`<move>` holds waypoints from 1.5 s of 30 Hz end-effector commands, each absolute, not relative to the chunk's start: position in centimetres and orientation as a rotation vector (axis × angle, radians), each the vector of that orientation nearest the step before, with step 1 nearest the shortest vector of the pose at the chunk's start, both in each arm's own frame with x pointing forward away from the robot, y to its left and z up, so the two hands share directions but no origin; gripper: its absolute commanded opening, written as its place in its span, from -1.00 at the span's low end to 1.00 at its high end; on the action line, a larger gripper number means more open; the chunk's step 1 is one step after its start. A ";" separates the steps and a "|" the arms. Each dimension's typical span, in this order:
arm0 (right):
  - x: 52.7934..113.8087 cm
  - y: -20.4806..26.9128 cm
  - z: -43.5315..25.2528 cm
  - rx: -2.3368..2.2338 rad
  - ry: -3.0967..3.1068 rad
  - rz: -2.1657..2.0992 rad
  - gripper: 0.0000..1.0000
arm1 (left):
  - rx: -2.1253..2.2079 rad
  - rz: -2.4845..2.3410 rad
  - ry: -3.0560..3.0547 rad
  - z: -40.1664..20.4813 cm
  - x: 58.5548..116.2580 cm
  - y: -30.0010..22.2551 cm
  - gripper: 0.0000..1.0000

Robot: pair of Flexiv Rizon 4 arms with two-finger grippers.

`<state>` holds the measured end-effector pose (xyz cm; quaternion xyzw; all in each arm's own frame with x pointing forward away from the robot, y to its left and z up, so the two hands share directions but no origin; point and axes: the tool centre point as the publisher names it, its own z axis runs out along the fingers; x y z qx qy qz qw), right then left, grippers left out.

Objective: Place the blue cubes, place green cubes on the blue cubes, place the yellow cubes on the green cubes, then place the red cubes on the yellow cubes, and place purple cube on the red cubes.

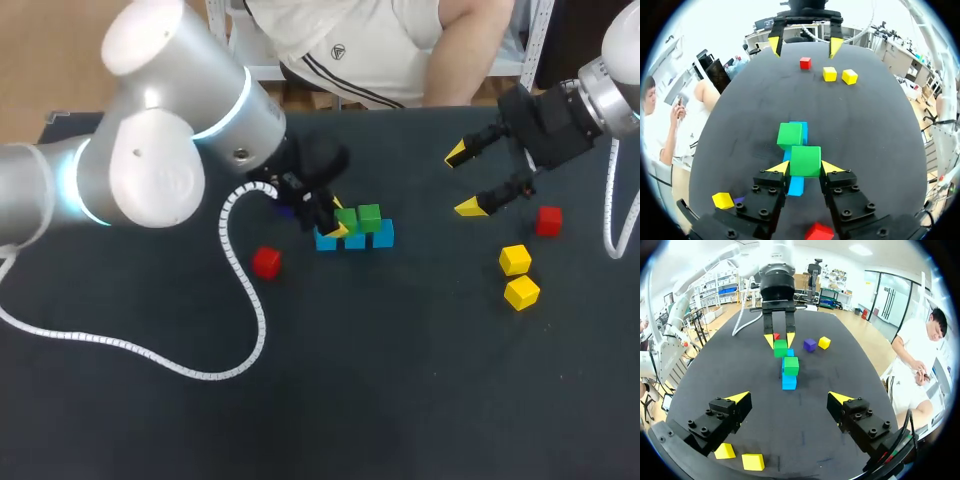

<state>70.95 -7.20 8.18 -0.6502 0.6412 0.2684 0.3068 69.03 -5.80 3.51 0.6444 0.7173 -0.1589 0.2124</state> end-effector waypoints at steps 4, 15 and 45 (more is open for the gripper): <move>70.9 -7.2 8.2 -1.718 1.695 0.708 1.00 | 1.779 -0.451 2.005 2.6 69.1 -5.8 -1.00; 70.9 -7.2 8.2 -1.718 1.695 0.708 1.00 | 1.755 -0.437 2.011 2.2 69.4 -4.7 -1.00; 70.9 -7.2 8.2 -1.718 1.695 0.708 1.00 | 1.776 -0.445 2.018 1.4 71.9 -4.5 -1.00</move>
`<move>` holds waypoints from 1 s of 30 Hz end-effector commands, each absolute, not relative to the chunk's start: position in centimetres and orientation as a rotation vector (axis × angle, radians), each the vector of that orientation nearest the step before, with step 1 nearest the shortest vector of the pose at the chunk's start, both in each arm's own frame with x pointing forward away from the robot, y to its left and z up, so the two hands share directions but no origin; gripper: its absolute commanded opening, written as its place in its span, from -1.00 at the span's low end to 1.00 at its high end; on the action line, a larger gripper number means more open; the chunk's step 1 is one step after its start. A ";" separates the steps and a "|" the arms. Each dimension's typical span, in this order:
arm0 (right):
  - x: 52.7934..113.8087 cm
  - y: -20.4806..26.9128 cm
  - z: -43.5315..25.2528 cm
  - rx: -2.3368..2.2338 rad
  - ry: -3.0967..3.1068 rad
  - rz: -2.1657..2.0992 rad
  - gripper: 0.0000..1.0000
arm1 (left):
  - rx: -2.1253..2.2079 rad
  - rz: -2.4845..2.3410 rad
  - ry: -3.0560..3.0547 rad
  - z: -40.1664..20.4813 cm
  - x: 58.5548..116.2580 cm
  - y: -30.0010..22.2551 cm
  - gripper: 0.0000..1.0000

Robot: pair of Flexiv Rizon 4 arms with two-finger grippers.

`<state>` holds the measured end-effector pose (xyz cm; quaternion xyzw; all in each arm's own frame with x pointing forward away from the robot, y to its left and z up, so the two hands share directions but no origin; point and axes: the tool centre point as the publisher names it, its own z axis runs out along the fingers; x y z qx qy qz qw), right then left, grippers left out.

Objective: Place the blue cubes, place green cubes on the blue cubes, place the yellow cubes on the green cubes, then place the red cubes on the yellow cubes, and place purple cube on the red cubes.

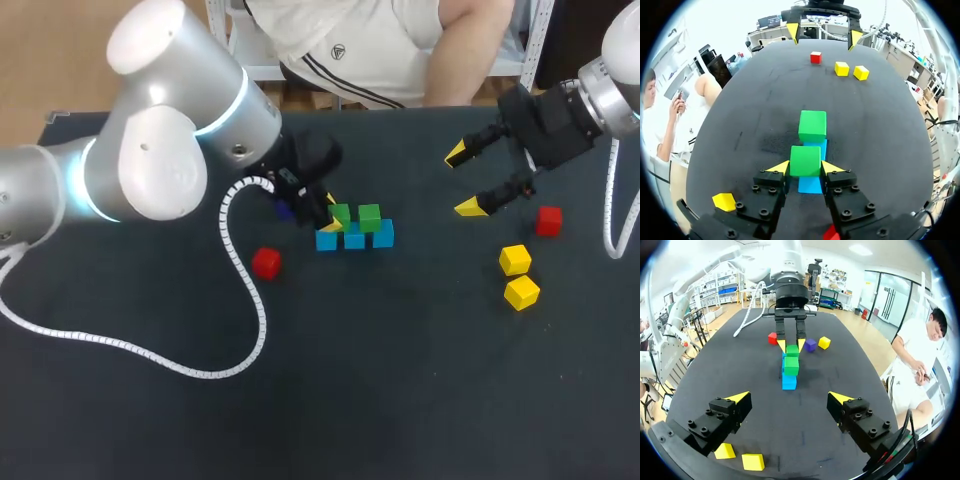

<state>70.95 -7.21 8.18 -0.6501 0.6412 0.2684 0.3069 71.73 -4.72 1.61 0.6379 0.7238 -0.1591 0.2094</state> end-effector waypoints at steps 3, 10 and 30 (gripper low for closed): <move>70.9 -7.2 8.2 -1.718 1.695 0.708 1.00 | 1.773 -0.447 2.021 1.3 71.8 -4.5 -1.00; 70.9 -7.2 8.2 -1.718 1.695 0.708 1.00 | 1.776 -0.424 1.991 2.3 71.5 -4.7 -1.00; 70.9 -7.2 8.2 -1.718 1.695 0.708 1.00 | 1.793 -0.398 1.971 3.0 70.6 -5.2 -1.00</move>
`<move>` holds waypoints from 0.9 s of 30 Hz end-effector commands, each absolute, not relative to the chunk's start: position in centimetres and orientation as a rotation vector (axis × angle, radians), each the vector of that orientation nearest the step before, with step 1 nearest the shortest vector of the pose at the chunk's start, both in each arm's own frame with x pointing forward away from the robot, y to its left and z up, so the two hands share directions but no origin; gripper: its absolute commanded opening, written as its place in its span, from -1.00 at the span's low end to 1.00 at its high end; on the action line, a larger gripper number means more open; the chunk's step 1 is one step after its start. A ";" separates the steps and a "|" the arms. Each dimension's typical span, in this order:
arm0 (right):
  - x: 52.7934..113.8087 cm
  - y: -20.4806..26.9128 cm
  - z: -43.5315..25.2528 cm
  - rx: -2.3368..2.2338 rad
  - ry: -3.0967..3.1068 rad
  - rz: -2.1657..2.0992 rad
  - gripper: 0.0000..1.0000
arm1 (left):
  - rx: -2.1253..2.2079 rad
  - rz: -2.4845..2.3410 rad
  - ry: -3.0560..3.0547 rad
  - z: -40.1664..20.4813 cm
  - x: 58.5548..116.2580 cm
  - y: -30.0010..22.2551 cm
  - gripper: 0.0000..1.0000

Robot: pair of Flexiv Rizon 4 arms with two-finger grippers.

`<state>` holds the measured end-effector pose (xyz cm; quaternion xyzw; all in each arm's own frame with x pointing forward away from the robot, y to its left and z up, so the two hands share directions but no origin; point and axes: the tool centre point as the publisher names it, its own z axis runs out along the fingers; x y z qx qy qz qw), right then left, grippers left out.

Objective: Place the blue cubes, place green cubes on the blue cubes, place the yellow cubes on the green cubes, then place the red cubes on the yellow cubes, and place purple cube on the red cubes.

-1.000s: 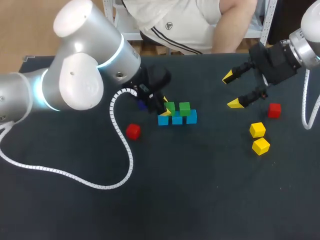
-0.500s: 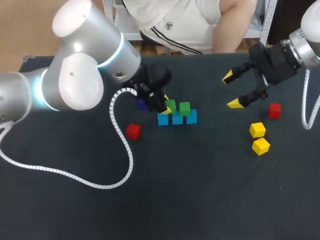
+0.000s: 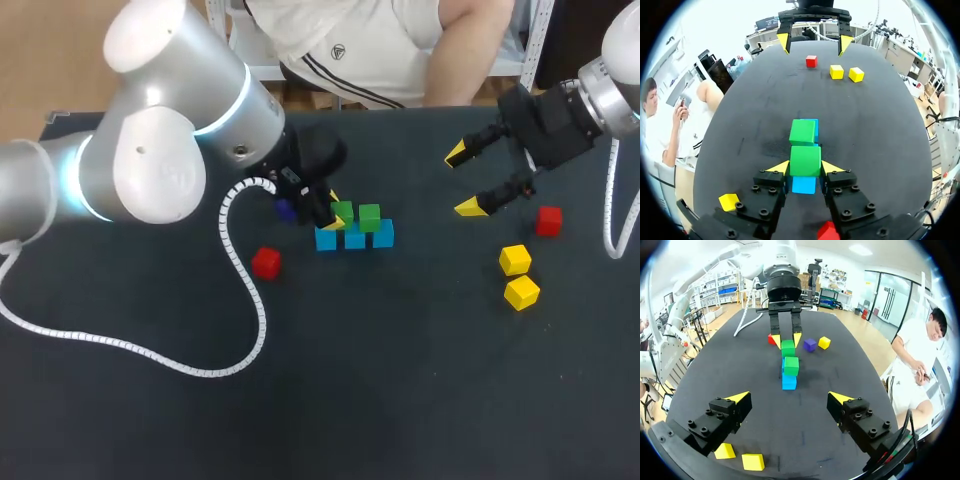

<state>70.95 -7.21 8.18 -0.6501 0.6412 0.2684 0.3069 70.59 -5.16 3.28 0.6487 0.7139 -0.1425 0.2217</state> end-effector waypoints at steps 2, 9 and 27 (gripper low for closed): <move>70.9 -7.2 8.2 -1.718 1.695 0.708 1.00 | 1.794 -0.408 1.972 2.8 70.6 -5.3 -1.00; 70.9 -7.2 8.2 -1.718 1.695 0.708 1.00 | 1.794 -0.421 1.981 2.3 70.5 -5.2 -1.00; 70.9 -7.2 8.2 -1.718 1.695 0.708 1.00 | 1.794 -0.428 1.983 2.0 70.8 -5.2 -1.00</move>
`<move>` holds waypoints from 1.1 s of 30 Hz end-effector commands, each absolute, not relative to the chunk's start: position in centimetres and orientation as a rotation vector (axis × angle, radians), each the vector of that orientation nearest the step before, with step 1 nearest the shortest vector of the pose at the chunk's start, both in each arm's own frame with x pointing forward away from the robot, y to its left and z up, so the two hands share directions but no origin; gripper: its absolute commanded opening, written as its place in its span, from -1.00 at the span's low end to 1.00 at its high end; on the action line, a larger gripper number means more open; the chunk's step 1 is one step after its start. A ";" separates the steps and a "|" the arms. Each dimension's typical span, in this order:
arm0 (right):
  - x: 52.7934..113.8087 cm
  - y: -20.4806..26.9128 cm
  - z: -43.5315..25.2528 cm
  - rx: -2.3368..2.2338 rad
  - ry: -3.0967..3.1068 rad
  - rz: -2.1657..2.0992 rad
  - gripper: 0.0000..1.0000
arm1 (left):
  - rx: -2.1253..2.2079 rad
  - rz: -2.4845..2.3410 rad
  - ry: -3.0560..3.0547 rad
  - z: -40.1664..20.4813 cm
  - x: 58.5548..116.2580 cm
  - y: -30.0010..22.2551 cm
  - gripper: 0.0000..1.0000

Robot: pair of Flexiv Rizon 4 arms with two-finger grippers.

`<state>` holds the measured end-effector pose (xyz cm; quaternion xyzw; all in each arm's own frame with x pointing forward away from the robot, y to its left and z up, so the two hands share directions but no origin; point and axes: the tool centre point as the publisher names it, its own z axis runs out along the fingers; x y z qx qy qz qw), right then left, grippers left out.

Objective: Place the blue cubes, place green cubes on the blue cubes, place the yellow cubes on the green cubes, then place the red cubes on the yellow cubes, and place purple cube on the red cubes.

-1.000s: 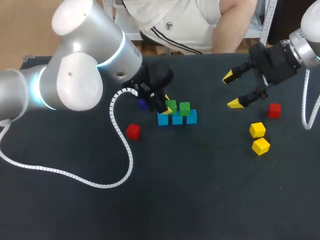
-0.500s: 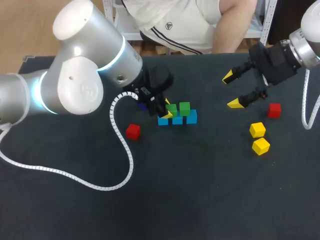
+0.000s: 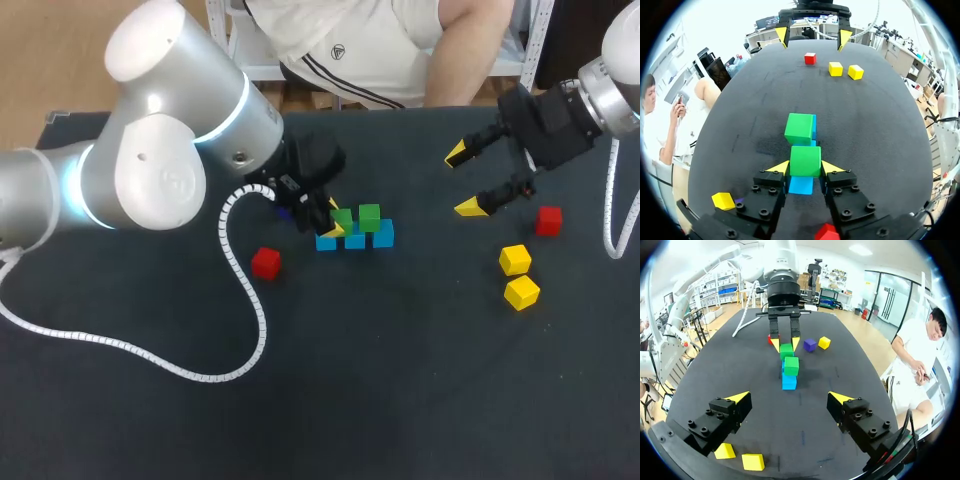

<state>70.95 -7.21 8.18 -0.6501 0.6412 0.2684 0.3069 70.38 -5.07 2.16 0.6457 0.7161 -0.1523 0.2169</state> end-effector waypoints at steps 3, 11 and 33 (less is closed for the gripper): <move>70.9 -7.2 8.2 -1.718 1.695 0.708 1.00 | 1.795 -0.429 1.981 2.0 71.0 -5.2 -1.00; 70.9 -7.2 8.2 -1.718 1.695 0.708 1.00 | 1.798 -0.433 1.982 1.8 71.0 -5.3 -1.00; 70.9 -7.2 8.2 -1.718 1.695 0.708 1.00 | 1.793 -0.428 1.988 1.9 70.9 -4.9 -1.00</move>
